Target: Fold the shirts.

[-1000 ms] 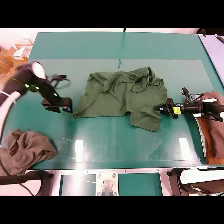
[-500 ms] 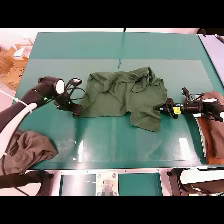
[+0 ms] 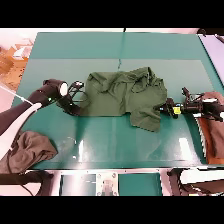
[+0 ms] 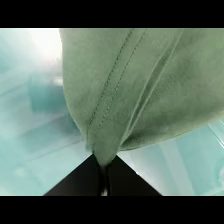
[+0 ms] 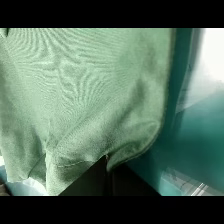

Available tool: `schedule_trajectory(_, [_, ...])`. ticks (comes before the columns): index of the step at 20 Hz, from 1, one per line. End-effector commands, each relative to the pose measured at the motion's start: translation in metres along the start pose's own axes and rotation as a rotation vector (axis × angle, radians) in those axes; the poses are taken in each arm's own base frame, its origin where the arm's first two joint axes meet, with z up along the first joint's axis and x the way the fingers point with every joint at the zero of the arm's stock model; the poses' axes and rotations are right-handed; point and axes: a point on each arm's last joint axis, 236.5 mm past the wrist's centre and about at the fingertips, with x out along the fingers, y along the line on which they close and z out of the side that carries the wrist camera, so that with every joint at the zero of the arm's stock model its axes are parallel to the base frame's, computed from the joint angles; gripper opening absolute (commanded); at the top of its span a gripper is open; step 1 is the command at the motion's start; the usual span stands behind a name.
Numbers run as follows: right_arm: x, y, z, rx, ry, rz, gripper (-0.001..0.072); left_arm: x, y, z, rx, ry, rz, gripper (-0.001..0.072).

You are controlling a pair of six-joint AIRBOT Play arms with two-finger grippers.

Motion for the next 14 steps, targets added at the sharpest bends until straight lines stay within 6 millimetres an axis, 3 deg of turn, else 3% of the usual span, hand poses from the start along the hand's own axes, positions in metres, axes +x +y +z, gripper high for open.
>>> schedule_trajectory(1, [0.000, 0.000, 0.000, 0.001, 0.000, 0.000, 0.0023, -0.017, 0.001, 0.004, 0.036, 0.019, 0.000, 0.0023])
schedule_trajectory(4, [0.000, 0.000, -0.001, 0.000, 0.004, 0.000, 0.0022, -0.039, -0.004, 0.004, 0.083, 0.041, -0.074, 0.0022])
schedule_trajectory(8, [-0.007, -0.011, -0.003, -0.001, 0.016, -0.025, 0.0022, -0.059, -0.016, -0.013, 0.052, 0.057, -0.366, 0.0022])
schedule_trajectory(12, [-0.025, -0.018, -0.006, 0.051, 0.026, 0.017, 0.0022, -0.082, -0.004, 0.013, -0.056, -0.193, -0.656, 0.0025])
schedule_trajectory(13, [-0.026, -0.018, -0.006, 0.055, 0.028, 0.021, 0.0022, -0.080, -0.004, 0.017, -0.086, -0.237, -0.709, 0.0188])
schedule_trajectory(14, [-0.025, -0.018, -0.008, 0.057, 0.031, 0.022, 0.0022, -0.073, -0.006, 0.017, -0.118, -0.252, -0.746, 0.0551])
